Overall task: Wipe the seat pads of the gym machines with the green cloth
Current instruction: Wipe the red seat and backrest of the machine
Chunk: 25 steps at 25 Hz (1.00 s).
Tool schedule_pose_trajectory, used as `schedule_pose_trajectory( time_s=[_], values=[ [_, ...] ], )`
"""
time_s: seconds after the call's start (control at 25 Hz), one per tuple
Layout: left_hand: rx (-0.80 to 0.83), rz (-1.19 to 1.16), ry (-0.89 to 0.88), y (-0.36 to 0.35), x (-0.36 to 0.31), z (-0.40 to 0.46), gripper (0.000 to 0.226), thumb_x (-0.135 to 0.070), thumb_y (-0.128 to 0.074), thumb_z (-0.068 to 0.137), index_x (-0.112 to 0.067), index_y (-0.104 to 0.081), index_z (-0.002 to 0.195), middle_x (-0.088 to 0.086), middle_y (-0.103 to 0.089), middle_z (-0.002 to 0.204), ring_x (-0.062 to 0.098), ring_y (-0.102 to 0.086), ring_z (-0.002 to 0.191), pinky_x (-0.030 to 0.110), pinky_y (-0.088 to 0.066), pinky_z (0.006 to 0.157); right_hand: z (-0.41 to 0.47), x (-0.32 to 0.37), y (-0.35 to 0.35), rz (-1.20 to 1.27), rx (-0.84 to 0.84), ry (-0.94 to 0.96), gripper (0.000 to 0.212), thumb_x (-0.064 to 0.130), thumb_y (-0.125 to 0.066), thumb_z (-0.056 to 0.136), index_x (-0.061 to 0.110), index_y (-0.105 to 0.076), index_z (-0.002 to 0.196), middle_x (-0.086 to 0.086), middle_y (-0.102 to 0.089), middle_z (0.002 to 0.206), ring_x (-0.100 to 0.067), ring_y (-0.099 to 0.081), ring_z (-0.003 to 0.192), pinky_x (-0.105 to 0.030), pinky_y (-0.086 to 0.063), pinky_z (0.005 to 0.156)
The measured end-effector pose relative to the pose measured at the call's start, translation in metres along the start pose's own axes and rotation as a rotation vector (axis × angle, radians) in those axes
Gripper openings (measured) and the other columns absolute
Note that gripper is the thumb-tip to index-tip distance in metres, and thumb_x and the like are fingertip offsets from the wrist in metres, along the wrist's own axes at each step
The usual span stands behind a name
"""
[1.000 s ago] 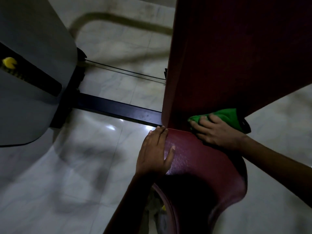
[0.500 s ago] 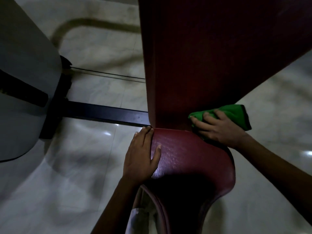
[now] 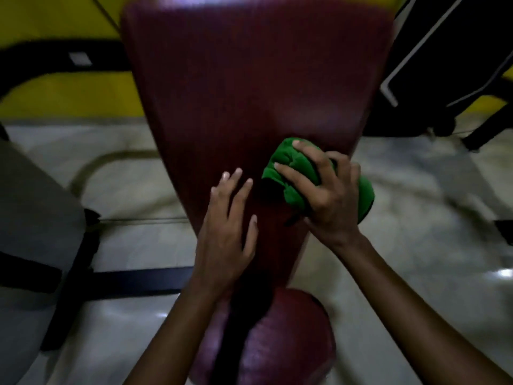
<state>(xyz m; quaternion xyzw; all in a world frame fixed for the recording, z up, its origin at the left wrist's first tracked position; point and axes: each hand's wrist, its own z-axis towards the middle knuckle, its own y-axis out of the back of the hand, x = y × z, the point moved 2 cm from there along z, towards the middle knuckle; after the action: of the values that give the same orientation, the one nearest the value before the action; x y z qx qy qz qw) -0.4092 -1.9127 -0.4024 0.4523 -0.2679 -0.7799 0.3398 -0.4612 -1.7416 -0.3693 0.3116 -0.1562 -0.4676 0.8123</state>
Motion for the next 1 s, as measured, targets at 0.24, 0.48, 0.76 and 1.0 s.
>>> schedule_pose_trajectory(
  time_s=[0.24, 0.48, 0.76, 1.0],
  values=[
    [-0.06, 0.227, -0.281, 0.071, -0.064, 0.14, 0.067, -0.018, -0.055, 0.082, -0.003, -0.033, 0.144, 0.014, -0.024, 0.154, 0.028, -0.015, 0.145, 0.044, -0.016, 0.118, 0.105, -0.046, 0.046, 0.084, -0.026, -0.348, 0.06, 0.017, -0.075, 0.06, 0.029, -0.064, 0.118, -0.003, -0.051, 0.133, -0.028, -0.048, 0.104, -0.03, -0.031, 0.08],
    [0.04, 0.49, -0.476, 0.058, -0.08, 0.201, 0.09, -0.015, -0.075, 0.063, 0.004, -0.035, 0.141, 0.021, -0.036, 0.147, 0.032, -0.027, 0.139, 0.045, -0.018, 0.115, 0.153, -0.083, 0.053, 0.361, -0.231, -0.749, 0.042, 0.015, -0.067, 0.072, 0.023, -0.067, 0.112, -0.01, -0.053, 0.121, -0.03, -0.05, 0.11, -0.035, -0.044, 0.094],
    [-0.103, 0.659, -0.563, 0.031, -0.069, 0.212, 0.059, -0.031, -0.031, 0.096, 0.0, -0.028, 0.146, 0.018, -0.03, 0.152, 0.031, -0.024, 0.141, 0.048, -0.019, 0.116, 0.081, -0.096, 0.027, 0.772, -0.39, -1.167, 0.03, 0.015, -0.066, 0.076, 0.03, -0.058, 0.1, -0.007, -0.058, 0.11, -0.019, -0.059, 0.101, -0.031, -0.048, 0.087],
    [-0.092, 0.687, -0.565, 0.03, -0.07, 0.214, 0.061, -0.032, -0.031, 0.095, -0.002, -0.024, 0.148, 0.016, -0.022, 0.153, 0.031, -0.02, 0.142, 0.046, -0.012, 0.118, 0.098, -0.111, 0.028, 0.882, -0.363, -1.167, 0.023, 0.022, -0.064, 0.067, 0.032, -0.059, 0.087, -0.011, -0.063, 0.095, -0.014, -0.062, 0.082, -0.023, -0.05, 0.07]
  ],
)
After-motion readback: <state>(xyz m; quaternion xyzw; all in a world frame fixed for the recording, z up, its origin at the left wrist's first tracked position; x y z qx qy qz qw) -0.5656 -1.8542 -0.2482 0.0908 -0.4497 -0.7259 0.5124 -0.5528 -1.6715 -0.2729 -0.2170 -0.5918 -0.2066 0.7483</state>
